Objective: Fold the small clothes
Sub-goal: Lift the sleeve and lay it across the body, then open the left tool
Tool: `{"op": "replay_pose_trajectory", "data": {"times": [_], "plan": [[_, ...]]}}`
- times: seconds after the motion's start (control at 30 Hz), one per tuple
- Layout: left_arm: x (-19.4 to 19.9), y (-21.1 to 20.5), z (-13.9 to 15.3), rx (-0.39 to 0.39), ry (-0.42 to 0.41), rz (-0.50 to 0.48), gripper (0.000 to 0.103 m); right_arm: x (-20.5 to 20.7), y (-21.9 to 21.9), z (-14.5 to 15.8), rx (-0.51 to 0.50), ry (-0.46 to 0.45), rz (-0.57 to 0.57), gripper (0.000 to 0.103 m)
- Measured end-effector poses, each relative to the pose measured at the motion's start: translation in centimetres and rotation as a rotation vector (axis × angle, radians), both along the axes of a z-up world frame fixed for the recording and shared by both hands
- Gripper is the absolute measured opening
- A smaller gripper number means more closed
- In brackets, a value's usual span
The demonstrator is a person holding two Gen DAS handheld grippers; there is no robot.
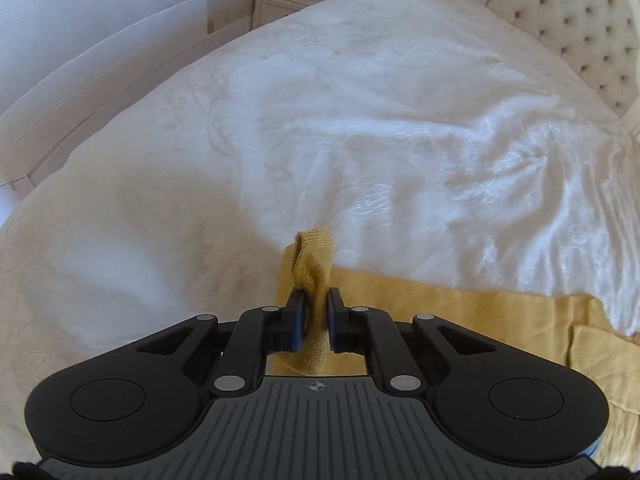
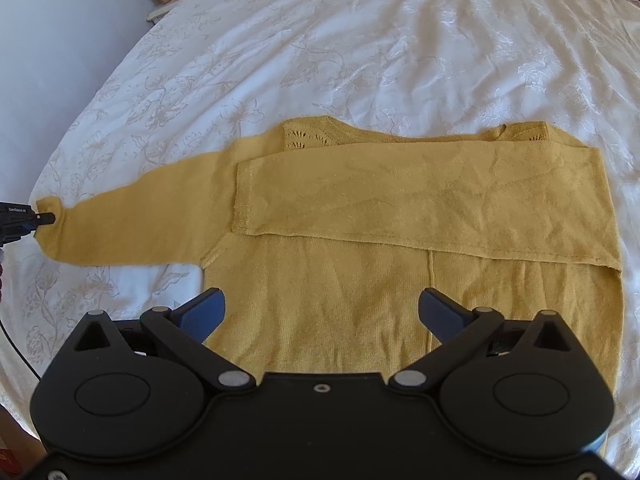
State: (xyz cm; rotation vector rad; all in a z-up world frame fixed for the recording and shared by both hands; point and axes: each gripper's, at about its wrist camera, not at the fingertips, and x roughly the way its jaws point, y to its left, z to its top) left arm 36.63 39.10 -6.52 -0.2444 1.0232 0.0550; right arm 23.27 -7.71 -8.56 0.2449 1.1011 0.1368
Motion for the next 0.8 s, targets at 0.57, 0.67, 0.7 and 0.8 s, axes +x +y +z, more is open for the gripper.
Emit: {"op": "replay_pose_trajectory", "data": {"times": [0.57, 0.67, 0.7, 0.8], "plan": [[-1.0, -26.3, 9.4, -0.209, -0.235, -0.263, 0.011, -5.0, -10.1, 0.1, 0.106, -0.058, 0.004, 0.102], [-1.4, -31.6, 8.6, -0.222, -0.228, -0.313, 0.011, -5.8, -12.9, 0.3, 0.119, -0.075, -0.007, 0.102], [-1.7, -33.7, 8.1, -0.227, -0.218, -0.332, 0.011, -6.1, -13.8, 0.3, 0.125, -0.078, -0.01, 0.102], [-2.0, -38.9, 6.2, -0.244, -0.183, -0.369, 0.011, -6.8, -16.3, 0.1, 0.141, -0.087, -0.02, 0.102]]}}
